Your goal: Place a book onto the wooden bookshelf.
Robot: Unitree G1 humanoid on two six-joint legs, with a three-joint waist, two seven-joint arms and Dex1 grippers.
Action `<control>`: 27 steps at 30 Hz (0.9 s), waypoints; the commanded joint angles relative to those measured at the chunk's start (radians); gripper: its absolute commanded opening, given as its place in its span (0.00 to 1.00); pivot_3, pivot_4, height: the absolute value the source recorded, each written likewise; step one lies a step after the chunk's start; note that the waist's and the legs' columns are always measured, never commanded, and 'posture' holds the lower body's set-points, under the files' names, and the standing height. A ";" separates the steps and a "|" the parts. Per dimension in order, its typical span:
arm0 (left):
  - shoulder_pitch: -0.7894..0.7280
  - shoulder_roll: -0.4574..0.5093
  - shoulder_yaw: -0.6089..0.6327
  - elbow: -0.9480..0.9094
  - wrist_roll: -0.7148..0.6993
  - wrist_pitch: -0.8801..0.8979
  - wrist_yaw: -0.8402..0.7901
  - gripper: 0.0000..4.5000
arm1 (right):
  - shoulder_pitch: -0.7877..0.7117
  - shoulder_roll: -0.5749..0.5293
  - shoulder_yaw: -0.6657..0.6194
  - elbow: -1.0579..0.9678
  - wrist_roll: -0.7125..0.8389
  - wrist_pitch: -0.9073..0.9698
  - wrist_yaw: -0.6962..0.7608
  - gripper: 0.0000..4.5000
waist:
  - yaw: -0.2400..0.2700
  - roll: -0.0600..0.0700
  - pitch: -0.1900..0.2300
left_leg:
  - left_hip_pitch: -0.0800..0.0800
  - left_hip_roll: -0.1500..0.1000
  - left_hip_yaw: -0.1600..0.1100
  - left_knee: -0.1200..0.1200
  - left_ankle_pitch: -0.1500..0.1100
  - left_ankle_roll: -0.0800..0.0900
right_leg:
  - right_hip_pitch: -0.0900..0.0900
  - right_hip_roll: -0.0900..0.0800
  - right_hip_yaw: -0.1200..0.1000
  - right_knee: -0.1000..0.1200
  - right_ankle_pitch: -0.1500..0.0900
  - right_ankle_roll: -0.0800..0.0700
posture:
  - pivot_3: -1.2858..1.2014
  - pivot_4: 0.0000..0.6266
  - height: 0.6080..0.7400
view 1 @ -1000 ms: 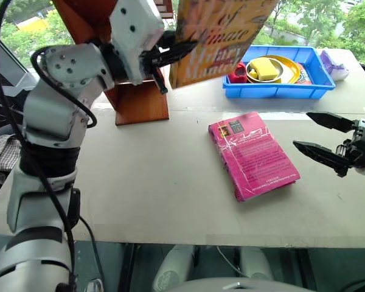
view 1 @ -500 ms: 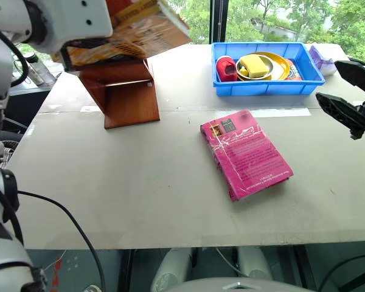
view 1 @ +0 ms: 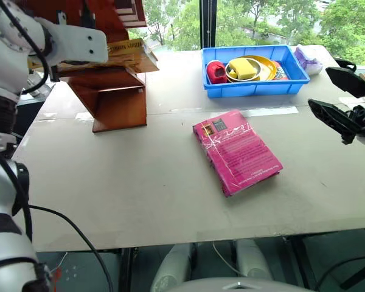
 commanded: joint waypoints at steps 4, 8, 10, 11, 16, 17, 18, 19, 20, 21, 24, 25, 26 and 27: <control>-0.032 -0.040 0.025 0.000 0.040 0.059 -0.058 0.55 | 0.003 -0.009 -0.017 -0.058 0.020 -0.003 -0.019 1.00 | -0.001 -0.001 0.001 | -0.001 0.000 0.002 0.001 0.000 0.000 | -0.002 0.000 0.002 0.000 0.002 -0.004 | 0.52 0.24 1.00; -0.004 -0.048 0.077 -0.085 0.005 0.080 -0.056 1.00 | -0.003 -0.011 -0.010 -0.053 0.021 0.006 -0.019 1.00 | 0.002 -0.002 0.001 | -0.012 0.000 -0.001 0.002 0.001 -0.002 | -0.011 0.000 0.000 -0.001 0.003 -0.005 | 0.52 0.24 1.00; 0.019 -0.038 0.106 -0.140 -0.014 0.103 -0.068 1.00 | -0.011 -0.015 -0.006 -0.043 0.020 0.011 -0.014 1.00 | 0.003 -0.002 0.001 | -0.020 -0.001 -0.001 0.003 0.003 -0.004 | -0.018 -0.002 0.000 0.000 0.003 -0.005 | 0.52 0.24 1.00; 0.030 -0.034 0.125 -0.166 -0.026 0.113 -0.067 1.00 | -0.016 -0.019 -0.005 -0.038 0.021 0.013 -0.012 1.00 | 0.002 -0.002 0.001 | -0.020 -0.002 -0.001 0.003 0.003 -0.004 | -0.019 -0.002 0.000 0.000 0.003 -0.005 | 0.52 0.24 1.00; 0.109 -0.121 0.395 -0.504 -0.402 0.319 -0.136 1.00 | -0.022 -0.044 -0.007 -0.028 0.022 0.033 -0.006 1.00 | 0.006 -0.003 0.001 | -0.021 -0.002 0.000 0.003 0.002 -0.004 | -0.021 -0.003 -0.001 0.000 0.003 -0.005 | 0.52 0.24 1.00; 0.134 -0.159 0.457 -0.593 -0.487 0.391 -0.132 1.00 | -0.017 -0.049 -0.010 -0.030 0.021 0.037 -0.008 1.00 | 0.010 -0.003 0.001 | -0.022 -0.001 -0.001 0.004 0.002 -0.004 | -0.021 -0.003 -0.001 0.000 0.003 -0.005 | 0.52 0.24 1.00; 0.150 -0.182 0.486 -0.655 -0.530 0.446 -0.119 1.00 | -0.013 -0.055 -0.015 -0.025 0.021 0.038 -0.003 1.00 | 0.015 -0.003 0.001 | -0.023 -0.001 -0.001 0.004 0.002 -0.004 | -0.021 -0.003 -0.001 -0.001 0.003 -0.005 | 0.52 0.24 1.00; 0.172 -0.211 0.521 -0.732 -0.582 0.563 -0.098 1.00 | -0.006 -0.059 -0.018 -0.027 0.021 0.041 -0.003 1.00 | 0.019 -0.003 0.001 | -0.023 -0.002 -0.002 0.005 0.002 -0.004 | -0.020 -0.003 -0.002 -0.001 0.003 -0.005 | 0.52 0.24 1.00; 0.221 -0.250 0.561 -0.838 -0.661 0.712 -0.078 1.00 | 0.007 -0.066 -0.025 -0.030 0.016 0.044 -0.004 1.00 | 0.021 -0.002 0.001 | -0.023 -0.002 -0.001 0.005 0.002 -0.004 | -0.020 -0.004 -0.002 0.000 0.003 -0.005 | 0.52 0.24 1.00; 0.281 -0.302 0.606 -0.930 -0.737 0.829 -0.045 1.00 | 0.021 -0.070 -0.033 -0.041 0.018 0.052 -0.012 1.00 | 0.021 -0.001 0.000 | -0.023 -0.002 -0.001 0.005 0.002 -0.004 | -0.020 -0.004 -0.001 -0.001 0.003 -0.005 | 0.52 0.24 1.00; 0.442 -0.472 0.676 -1.129 -0.891 1.045 0.084 1.00 | 0.068 -0.085 -0.070 -0.065 0.040 0.079 -0.033 1.00 | 0.026 0.000 -0.001 | -0.018 -0.001 0.000 0.003 0.002 -0.004 | -0.017 -0.003 0.000 0.001 0.003 -0.005 | 0.52 0.24 1.00; 0.495 -0.533 0.688 -1.164 -0.918 1.087 0.136 1.00 | 0.088 -0.090 -0.084 -0.079 0.046 0.088 -0.041 1.00 | 0.028 -0.002 0.001 | -0.017 -0.001 0.000 0.004 0.002 -0.004 | -0.016 -0.002 0.000 0.001 0.003 -0.005 | 0.52 0.24 1.00; 0.546 -0.583 0.699 -1.182 -0.940 1.114 0.180 1.00 | 0.110 -0.094 -0.098 -0.092 0.052 0.097 -0.049 1.00 | 0.028 -0.002 0.001 | -0.017 -0.001 -0.001 0.005 0.002 -0.004 | -0.016 -0.002 -0.001 0.002 0.003 -0.005 | 0.52 0.24 1.00; 0.583 -0.616 0.703 -1.194 -0.959 1.133 0.212 1.00 | 0.131 -0.100 -0.114 -0.096 0.056 0.103 -0.050 1.00 | 0.029 -0.002 0.001 | -0.017 -0.001 -0.001 0.005 0.002 -0.004 | -0.015 -0.002 -0.001 0.002 0.004 -0.006 | 0.52 0.24 1.00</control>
